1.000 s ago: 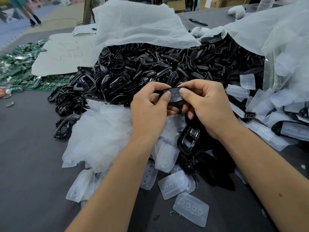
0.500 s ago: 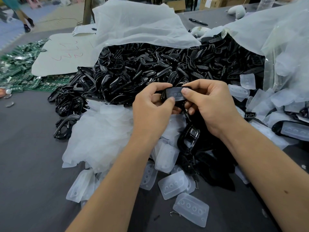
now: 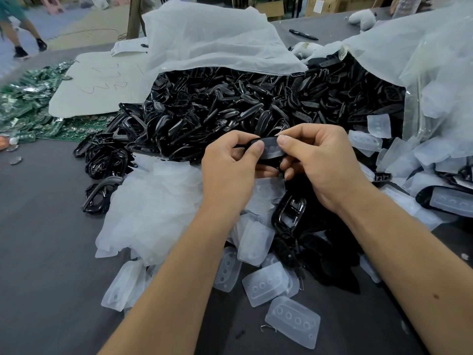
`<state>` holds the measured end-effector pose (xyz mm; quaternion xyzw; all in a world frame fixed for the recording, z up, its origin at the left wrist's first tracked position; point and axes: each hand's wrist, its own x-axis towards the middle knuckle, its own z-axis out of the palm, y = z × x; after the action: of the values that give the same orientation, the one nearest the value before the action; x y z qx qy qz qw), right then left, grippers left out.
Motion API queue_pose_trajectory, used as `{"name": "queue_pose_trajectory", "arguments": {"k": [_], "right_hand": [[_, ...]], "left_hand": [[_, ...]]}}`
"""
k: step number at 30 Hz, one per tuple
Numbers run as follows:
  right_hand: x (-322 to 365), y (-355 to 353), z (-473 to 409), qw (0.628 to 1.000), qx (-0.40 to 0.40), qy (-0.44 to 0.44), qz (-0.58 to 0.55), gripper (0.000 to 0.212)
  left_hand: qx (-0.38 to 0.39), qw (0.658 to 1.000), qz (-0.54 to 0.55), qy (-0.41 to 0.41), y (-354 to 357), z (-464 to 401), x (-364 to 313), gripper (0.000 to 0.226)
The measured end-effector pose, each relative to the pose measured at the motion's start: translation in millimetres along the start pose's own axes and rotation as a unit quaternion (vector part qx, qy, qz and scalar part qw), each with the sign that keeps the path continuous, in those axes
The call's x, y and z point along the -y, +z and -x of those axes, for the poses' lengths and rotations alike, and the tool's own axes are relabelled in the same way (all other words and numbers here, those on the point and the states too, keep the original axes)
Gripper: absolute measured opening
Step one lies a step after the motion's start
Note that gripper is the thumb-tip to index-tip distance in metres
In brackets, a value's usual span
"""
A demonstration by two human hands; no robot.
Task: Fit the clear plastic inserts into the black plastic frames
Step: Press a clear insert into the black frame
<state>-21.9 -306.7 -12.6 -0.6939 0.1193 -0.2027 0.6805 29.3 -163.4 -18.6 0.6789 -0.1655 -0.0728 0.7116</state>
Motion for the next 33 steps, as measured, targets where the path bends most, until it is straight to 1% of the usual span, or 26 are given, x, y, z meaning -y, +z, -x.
{"name": "queue_pose_trajectory", "arguments": {"k": [6, 9, 10, 11, 12, 13, 15, 18, 22, 24, 25, 26, 28, 29, 31, 33], "right_hand": [[-1.0, 0.7, 0.8, 1.000, 0.013, 0.000, 0.021, 0.018], [-0.3, 0.8, 0.7, 1.000, 0.006, -0.004, 0.007, 0.023], [0.0, -0.2, 1.1, 0.999, -0.002, -0.022, 0.023, 0.023], [0.4, -2.0, 1.9, 0.996, -0.010, -0.062, 0.071, 0.021], [1.0, -3.9, 3.2, 0.983, -0.013, -0.119, 0.140, 0.020], [1.9, -5.5, 4.8, 0.961, -0.006, -0.183, 0.209, 0.022], [1.4, -6.0, 6.8, 0.916, 0.025, -0.273, 0.293, 0.026], [-0.8, -5.4, 6.1, 0.884, 0.049, -0.321, 0.335, 0.025], [0.0, -5.2, 4.2, 0.843, 0.030, -0.382, 0.378, 0.017], [0.8, -3.0, 4.8, 0.834, 0.030, -0.396, 0.383, 0.016], [0.8, -1.7, 5.5, 0.838, 0.026, -0.393, 0.376, 0.015], [1.0, -0.3, 6.2, 0.851, 0.017, -0.379, 0.362, 0.014], [2.9, 2.9, 7.2, 0.899, -0.012, -0.317, 0.303, 0.013], [3.9, 4.2, 7.1, 0.928, -0.024, -0.273, 0.252, 0.012], [4.9, 5.1, 5.3, 0.974, -0.032, -0.184, 0.125, 0.012], [5.4, 4.4, 2.9, 0.995, -0.015, -0.100, 0.015, 0.013]], "left_hand": [[-0.008, 1.000, 0.000, -0.019, 1.2, -0.3, 0.4, 0.010], [-0.024, 0.999, 0.006, -0.025, 1.4, -0.2, -0.6, 0.010], [-0.030, 0.999, 0.015, -0.031, 0.9, -0.4, -1.1, 0.009], [-0.034, 0.998, 0.024, -0.038, 0.5, -0.5, -1.8, 0.008], [-0.037, 0.998, 0.032, -0.045, 0.2, -0.6, -2.5, 0.009], [-0.039, 0.997, 0.040, -0.051, -0.2, -0.7, -3.2, 0.010], [-0.043, 0.996, 0.055, -0.063, -1.4, -1.1, -4.5, 0.012], [-0.043, 0.993, 0.075, -0.081, -4.4, -2.0, -8.1, 0.016], [-0.047, 0.989, 0.098, -0.098, -5.6, -2.2, -11.9, 0.022], [-0.043, 0.989, 0.107, -0.096, -5.7, -2.2, -12.3, 0.024], [-0.036, 0.989, 0.114, -0.092, -5.7, -2.5, -12.5, 0.028], [-0.028, 0.988, 0.124, -0.088, -5.7, -2.8, -12.9, 0.033], [-0.014, 0.984, 0.159, -0.083, -5.1, -3.0, -13.8, 0.042], [-0.011, 0.982, 0.172, -0.075, -4.5, -2.9, -13.2, 0.041], [-0.009, 0.984, 0.169, -0.052, -3.0, -2.2, -10.7, 0.026], [-0.012, 0.986, 0.161, -0.033, -2.3, -1.1, -8.3, 0.009]]}}
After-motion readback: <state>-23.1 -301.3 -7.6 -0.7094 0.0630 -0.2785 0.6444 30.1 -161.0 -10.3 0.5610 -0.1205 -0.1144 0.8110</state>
